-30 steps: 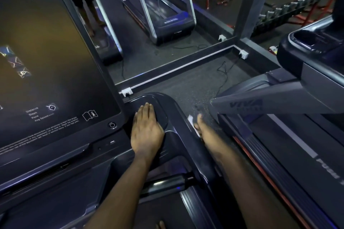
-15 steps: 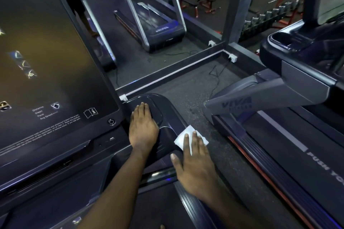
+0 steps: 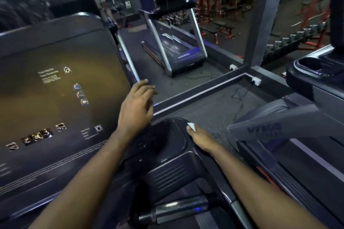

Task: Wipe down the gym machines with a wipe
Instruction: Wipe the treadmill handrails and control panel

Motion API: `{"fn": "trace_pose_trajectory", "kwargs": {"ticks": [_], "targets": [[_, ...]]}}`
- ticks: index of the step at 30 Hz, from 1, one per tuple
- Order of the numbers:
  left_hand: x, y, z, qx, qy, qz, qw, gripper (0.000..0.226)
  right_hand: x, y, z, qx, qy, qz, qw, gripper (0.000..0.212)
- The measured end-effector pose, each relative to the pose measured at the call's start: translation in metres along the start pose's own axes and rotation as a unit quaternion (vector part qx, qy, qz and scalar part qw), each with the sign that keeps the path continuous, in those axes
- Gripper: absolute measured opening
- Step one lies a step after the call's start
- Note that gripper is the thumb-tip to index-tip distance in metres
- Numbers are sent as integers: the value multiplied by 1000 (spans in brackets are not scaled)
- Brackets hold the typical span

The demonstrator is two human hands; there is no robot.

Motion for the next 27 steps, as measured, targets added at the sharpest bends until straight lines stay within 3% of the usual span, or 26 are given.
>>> {"fn": "trace_pose_trajectory", "kwargs": {"ticks": [3, 8, 12, 16, 18, 21, 25, 27], "targets": [[-22, 28, -34, 33, -32, -87, 995, 27, -20, 1, -41, -16, 30, 53, 998, 85], [-50, 68, -85, 33, 16, -209, 977, 30, -36, -5, -109, -63, 38, 170, 983, 103], [-47, 64, -92, -3, 47, -290, 956, 37, -84, -27, -119, -114, 64, 255, 958, 63], [-47, 63, -93, 6, 56, -312, 948, 39, -124, -84, -105, -127, 126, 336, 925, 42], [-48, 62, -94, 4, 57, -320, 946, 41, -120, -104, -108, -130, 135, 317, 930, 36], [-48, 60, -93, -5, 62, -327, 943, 44, -117, -88, -103, -87, 147, 334, 927, 28], [-49, 59, -94, 1, 61, -324, 944, 46, -105, -61, -81, 43, 218, 413, 883, 43], [-48, 60, -93, -2, 62, -323, 944, 47, -88, -74, -64, 54, 290, 407, 864, 50]]}}
Point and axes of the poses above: each hand's wrist, its own z-axis away from the middle knuckle, its own y-axis out of the back of the hand, x = y × z, the point moved 3 cm from there along -z, towards the middle knuckle, and after that the axes turned 7 degrees about -x, right-handed, at the moved point
